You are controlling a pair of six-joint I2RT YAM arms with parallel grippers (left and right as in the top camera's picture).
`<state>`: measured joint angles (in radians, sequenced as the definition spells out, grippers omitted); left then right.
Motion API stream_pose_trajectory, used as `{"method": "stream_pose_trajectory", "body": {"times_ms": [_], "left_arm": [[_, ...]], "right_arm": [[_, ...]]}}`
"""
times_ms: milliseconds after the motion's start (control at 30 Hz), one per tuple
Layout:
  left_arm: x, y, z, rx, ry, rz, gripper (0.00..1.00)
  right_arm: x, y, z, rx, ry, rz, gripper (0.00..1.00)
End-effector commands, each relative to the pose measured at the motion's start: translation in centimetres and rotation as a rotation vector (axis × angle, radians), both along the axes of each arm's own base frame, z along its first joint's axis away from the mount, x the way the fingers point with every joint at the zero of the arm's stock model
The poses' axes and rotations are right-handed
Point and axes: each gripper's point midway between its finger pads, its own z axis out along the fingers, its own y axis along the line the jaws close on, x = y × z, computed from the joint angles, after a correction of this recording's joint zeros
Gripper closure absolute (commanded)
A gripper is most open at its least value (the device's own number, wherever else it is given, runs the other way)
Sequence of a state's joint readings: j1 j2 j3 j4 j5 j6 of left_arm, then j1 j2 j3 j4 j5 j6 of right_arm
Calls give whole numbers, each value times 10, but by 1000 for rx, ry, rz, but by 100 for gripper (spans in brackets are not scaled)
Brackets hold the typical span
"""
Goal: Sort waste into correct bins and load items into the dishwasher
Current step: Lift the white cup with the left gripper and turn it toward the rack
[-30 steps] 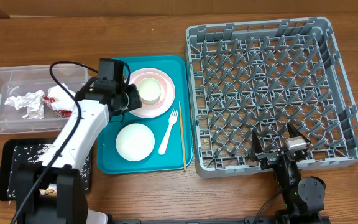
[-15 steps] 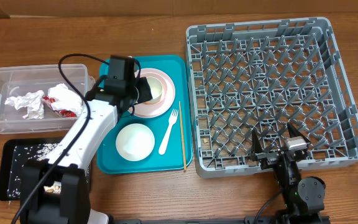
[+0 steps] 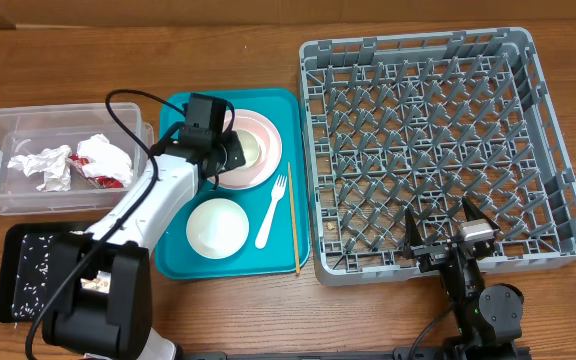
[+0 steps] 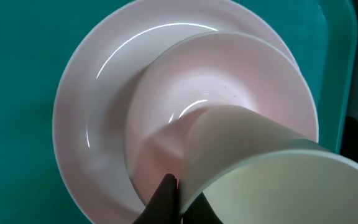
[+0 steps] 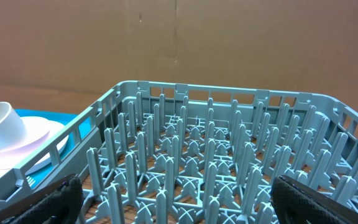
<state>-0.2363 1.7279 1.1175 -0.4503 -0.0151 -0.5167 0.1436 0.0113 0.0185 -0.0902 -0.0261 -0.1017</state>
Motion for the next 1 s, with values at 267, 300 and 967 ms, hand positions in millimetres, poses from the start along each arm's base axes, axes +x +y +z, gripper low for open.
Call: {"method": "stream_pose_trajectory", "body": {"times_ms": [267, 300, 967], "left_arm": [[-29, -5, 144, -65, -189, -252, 96], [-33, -8, 148, -85, -194, -282, 96], [-125, -33, 207, -905, -231, -759, 96]], "right_arm": [[0, -2, -2, 1, -4, -10, 0], [0, -2, -2, 1, -4, -10, 0], [0, -2, -2, 1, -4, -9, 0]]}}
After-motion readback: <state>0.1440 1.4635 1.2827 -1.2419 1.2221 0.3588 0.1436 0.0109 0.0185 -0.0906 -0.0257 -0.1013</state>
